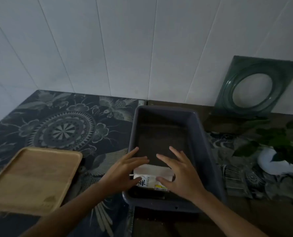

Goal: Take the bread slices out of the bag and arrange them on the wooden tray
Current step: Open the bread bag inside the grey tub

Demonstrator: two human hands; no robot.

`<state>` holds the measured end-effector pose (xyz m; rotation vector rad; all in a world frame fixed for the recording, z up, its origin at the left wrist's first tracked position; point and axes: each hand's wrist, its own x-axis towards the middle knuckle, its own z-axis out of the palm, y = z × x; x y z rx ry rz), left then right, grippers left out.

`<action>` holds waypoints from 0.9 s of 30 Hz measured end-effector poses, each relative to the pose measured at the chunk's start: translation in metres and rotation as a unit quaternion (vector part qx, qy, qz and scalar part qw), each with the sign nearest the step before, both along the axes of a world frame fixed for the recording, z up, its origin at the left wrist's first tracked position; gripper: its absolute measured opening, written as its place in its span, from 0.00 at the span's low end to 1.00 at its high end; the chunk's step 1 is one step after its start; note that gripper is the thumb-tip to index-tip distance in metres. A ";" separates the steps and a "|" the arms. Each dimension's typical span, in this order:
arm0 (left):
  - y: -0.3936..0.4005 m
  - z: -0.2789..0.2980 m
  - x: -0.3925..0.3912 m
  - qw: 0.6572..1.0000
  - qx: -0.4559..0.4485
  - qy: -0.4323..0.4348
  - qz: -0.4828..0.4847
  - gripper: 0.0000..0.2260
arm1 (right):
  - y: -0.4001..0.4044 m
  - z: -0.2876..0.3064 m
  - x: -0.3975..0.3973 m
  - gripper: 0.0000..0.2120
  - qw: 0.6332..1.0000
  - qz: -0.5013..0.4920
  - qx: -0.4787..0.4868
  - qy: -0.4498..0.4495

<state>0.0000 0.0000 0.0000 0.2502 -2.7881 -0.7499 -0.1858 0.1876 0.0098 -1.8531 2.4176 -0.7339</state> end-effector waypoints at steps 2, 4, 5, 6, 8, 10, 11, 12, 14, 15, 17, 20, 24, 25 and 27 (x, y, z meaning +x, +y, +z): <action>0.002 -0.003 -0.003 1.000 0.019 0.004 0.012 0.27 | 0.003 -0.002 -0.006 0.33 0.999 0.021 0.003 -0.029; 0.006 -0.006 -0.005 0.999 0.011 0.006 0.038 0.25 | 0.005 -0.006 -0.009 0.32 0.999 0.024 -0.001 -0.030; 0.007 -0.008 -0.005 0.999 0.007 0.009 0.046 0.24 | 0.006 -0.008 -0.010 0.31 0.999 0.026 -0.007 -0.031; 0.009 -0.009 -0.005 0.999 0.005 0.017 0.050 0.23 | 0.007 -0.008 -0.009 0.31 0.999 0.032 -0.015 -0.039; 0.011 -0.010 -0.005 0.997 0.004 0.037 0.062 0.22 | 0.009 -0.013 -0.011 0.29 0.997 0.035 -0.038 -0.053; 0.015 -0.011 -0.004 0.996 0.014 0.047 0.071 0.20 | 0.009 -0.018 -0.013 0.27 0.996 0.042 -0.046 -0.063; 0.015 -0.011 -0.004 0.996 0.019 0.051 0.073 0.19 | 0.009 -0.020 -0.014 0.25 0.996 0.048 -0.045 -0.067; 0.016 -0.011 -0.004 0.995 0.023 0.057 0.073 0.18 | 0.009 -0.022 -0.015 0.24 0.995 0.056 -0.046 -0.070; 0.015 -0.010 -0.003 0.995 0.026 0.060 0.075 0.17 | 0.010 -0.025 -0.016 0.21 0.994 0.064 -0.056 -0.071; 0.014 -0.010 -0.003 0.995 0.028 0.061 0.074 0.16 | 0.010 -0.025 -0.017 0.20 0.993 0.065 -0.062 -0.075; 0.013 -0.009 -0.001 0.995 0.035 0.062 0.071 0.16 | 0.010 -0.027 -0.018 0.17 0.992 0.064 -0.071 -0.084; 0.011 -0.007 0.000 0.996 0.038 0.060 0.055 0.13 | 0.012 -0.029 -0.018 0.15 0.990 0.052 -0.075 -0.108; 0.007 -0.001 -0.001 0.997 0.042 0.051 0.035 0.09 | 0.014 -0.027 -0.016 0.12 0.992 0.037 -0.077 -0.097; 0.006 0.000 -0.002 0.997 0.041 0.050 0.033 0.08 | 0.013 -0.027 -0.015 0.11 0.992 0.031 -0.078 -0.089; 0.002 0.003 -0.004 0.997 0.036 0.052 0.031 0.09 | 0.012 -0.025 -0.013 0.11 0.993 0.017 -0.083 -0.079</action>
